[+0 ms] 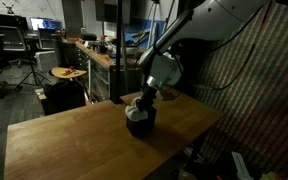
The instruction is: Pick up the white towel and push it down into the black basket
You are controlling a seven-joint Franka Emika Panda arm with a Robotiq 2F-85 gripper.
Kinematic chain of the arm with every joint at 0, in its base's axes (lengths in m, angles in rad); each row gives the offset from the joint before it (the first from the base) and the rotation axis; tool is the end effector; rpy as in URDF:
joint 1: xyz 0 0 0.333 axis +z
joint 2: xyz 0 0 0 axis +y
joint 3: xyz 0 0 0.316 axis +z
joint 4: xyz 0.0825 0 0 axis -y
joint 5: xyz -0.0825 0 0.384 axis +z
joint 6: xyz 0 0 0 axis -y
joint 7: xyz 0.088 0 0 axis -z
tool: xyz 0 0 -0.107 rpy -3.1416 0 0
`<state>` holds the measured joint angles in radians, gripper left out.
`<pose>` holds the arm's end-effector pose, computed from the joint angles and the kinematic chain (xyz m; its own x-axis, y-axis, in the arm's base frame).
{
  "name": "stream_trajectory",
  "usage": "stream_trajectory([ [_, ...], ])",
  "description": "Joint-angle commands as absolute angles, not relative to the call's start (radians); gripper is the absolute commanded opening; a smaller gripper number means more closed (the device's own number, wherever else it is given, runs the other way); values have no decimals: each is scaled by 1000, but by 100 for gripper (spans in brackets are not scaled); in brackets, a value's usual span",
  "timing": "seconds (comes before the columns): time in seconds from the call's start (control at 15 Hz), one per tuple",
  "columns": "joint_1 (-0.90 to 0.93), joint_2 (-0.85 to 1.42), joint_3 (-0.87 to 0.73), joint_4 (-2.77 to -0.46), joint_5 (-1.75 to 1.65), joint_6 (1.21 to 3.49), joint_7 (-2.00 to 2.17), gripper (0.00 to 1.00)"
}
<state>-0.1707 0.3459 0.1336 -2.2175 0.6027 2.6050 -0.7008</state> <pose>0.5524 -0.0317 0.2217 0.9782 0.1071 0.1781 0.1584 -0.9391 -0.3051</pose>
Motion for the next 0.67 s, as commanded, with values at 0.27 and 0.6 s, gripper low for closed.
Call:
stream_trajectory([
  [0.27, -180, 353, 140, -2221, 599, 2598, -703, 9],
  [0.6, -174, 327, 122, -2234, 576, 2596, -667, 48],
])
